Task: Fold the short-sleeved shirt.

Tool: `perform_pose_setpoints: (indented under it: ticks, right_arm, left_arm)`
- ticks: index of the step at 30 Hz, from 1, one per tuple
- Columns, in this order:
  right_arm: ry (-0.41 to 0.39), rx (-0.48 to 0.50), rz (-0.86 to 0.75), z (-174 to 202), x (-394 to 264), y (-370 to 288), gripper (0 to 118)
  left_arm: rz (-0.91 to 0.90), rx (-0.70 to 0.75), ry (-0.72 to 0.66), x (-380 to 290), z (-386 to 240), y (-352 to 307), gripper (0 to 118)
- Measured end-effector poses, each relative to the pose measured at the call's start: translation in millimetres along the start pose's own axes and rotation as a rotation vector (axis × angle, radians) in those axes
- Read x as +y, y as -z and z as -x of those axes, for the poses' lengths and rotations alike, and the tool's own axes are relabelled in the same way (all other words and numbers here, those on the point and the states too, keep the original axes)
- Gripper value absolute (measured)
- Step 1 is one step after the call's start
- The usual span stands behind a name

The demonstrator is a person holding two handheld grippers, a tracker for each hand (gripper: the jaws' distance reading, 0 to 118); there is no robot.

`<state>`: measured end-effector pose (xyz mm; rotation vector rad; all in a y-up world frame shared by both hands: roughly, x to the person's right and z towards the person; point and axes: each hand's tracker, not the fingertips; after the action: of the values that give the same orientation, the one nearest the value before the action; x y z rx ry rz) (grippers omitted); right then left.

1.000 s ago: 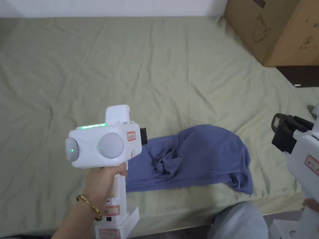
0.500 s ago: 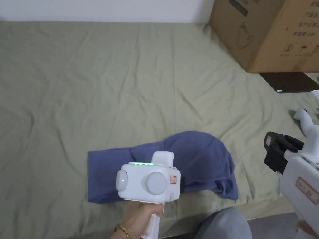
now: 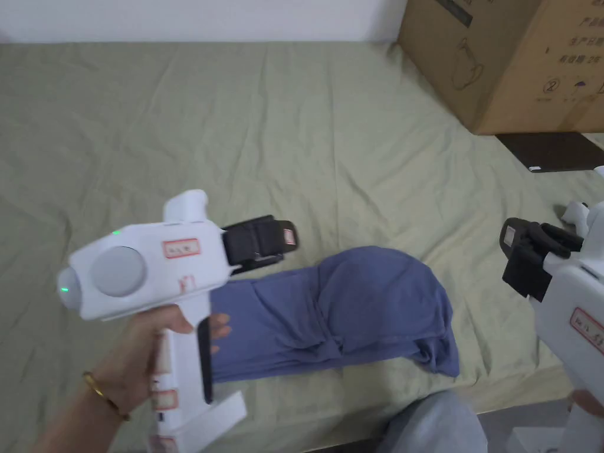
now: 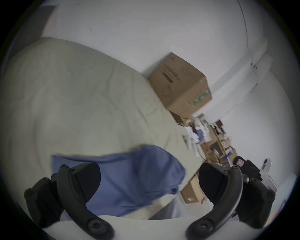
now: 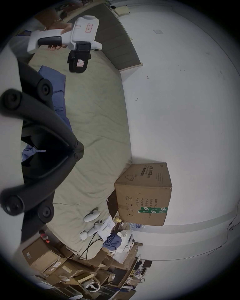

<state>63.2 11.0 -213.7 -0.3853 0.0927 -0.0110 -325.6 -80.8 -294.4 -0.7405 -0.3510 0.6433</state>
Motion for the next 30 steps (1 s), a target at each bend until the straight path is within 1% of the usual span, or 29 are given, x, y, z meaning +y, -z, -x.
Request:
perform_pose_setpoints:
  ticks: [3,6,7,10,11,13,15,16,17,18,19,20,21,22,23,24,25,26,27,30]
  right_arm:
    - [0.009,0.021,0.005,3.9,-0.3,4.0,0]
    - [0.005,0.03,0.007,9.2,-0.9,8.0,0]
    - [0.005,0.031,0.007,10.9,-0.7,8.7,0]
    - [0.004,0.036,0.001,16.0,0.2,11.2,0]
    - [0.003,0.036,0.002,17.4,1.2,12.6,0]
    - [0.004,0.041,0.006,19.3,2.2,15.0,0]
    - [0.003,0.042,0.008,21.6,2.9,16.0,0]
    - [-0.001,0.044,0.009,22.4,3.1,16.5,0]
    - [-0.005,0.044,0.008,23.4,3.1,17.0,0]
    - [-0.008,0.043,0.01,24.1,3.2,17.8,0]
    - [-0.009,0.044,0.012,24.5,3.0,18.8,0]
    - [-0.009,0.043,0.014,24.9,2.4,20.0,0]
    - [-0.009,0.041,0.017,25.1,1.7,20.8,0]
    - [-0.007,0.039,0.02,25.1,1.1,20.9,0]
    - [-0.005,0.039,0.021,25.0,0.7,20.3,0]
    - [-0.002,0.041,0.022,24.8,0.1,19.1,0]
    - [-0.002,0.044,0.022,24.3,-0.8,17.7,0]
    - [-0.005,0.045,0.025,24.4,-0.9,17.4,0]
    - [-0.013,0.044,0.03,24.7,-0.8,17.2,0]
    - [-0.026,0.046,0.033,25.6,0.1,15.2,0]
  left_arm:
    - [0.012,0.116,-0.046,2.3,47.7,-16.2,118]
    - [0.08,0.228,-0.165,-9.1,92.5,-19.7,118]
    - [0.113,0.242,-0.207,-13.8,104.2,-19.7,118]
    - [0.172,0.179,-0.317,-33.9,120.2,-15.5,118]
    - [0.178,0.16,-0.334,-40.2,122.1,-12.7,116]
    - [0.181,0.145,-0.336,-49.5,121.5,-4.5,108]
    - [0.164,0.215,-0.295,-52.9,112.8,1.3,105]
    - [0.16,0.201,-0.272,-52.6,106.6,1.0,102]
    - [0.165,0.172,-0.253,-52.2,102.0,0.5,87]
    - [0.178,0.149,-0.244,-50.3,99.7,1.8,67]
    - [0.189,0.126,-0.263,-50.6,96.7,4.9,54]
    - [0.203,0.139,-0.271,-51.8,93.3,10.2,53]
    - [0.223,0.175,-0.244,-54.2,91.1,15.1,51]
    - [0.237,0.183,-0.219,-53.4,98.7,21.4,43]
    - [0.247,0.21,-0.2,-53.3,96.2,22.6,19]
    - [0.239,0.252,-0.203,-50.5,94.1,21.0,6]
    - [0.239,0.222,-0.233,-49.3,94.2,19.7,6]
    - [0.228,0.22,-0.292,-48.2,92.3,16.4,6]
    - [0.228,0.231,-0.301,-44.9,88.3,14.6,6]
    - [0.215,0.252,-0.242,-35.6,70.6,0.6,6]
